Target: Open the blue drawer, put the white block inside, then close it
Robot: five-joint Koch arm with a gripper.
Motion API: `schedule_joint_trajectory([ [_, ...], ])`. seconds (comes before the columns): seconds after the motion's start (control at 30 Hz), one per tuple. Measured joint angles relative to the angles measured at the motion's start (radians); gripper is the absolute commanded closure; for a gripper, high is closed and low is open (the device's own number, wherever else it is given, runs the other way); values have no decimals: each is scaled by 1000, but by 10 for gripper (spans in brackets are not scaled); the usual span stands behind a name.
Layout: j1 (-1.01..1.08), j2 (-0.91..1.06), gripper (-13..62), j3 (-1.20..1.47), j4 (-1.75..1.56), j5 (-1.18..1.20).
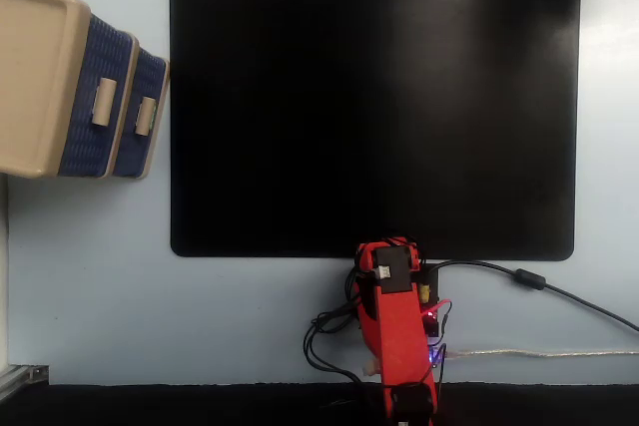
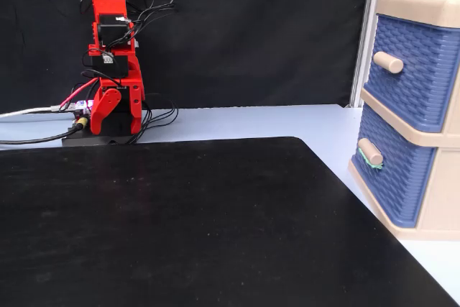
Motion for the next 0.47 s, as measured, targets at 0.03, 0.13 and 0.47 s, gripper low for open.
schedule_joint_trajectory([
  [0.03, 2, 0, 149, 0, 0, 0],
  [0.13, 17, 0, 151, 0, 0, 0],
  [0.47, 18, 0, 150, 0, 0, 0],
])
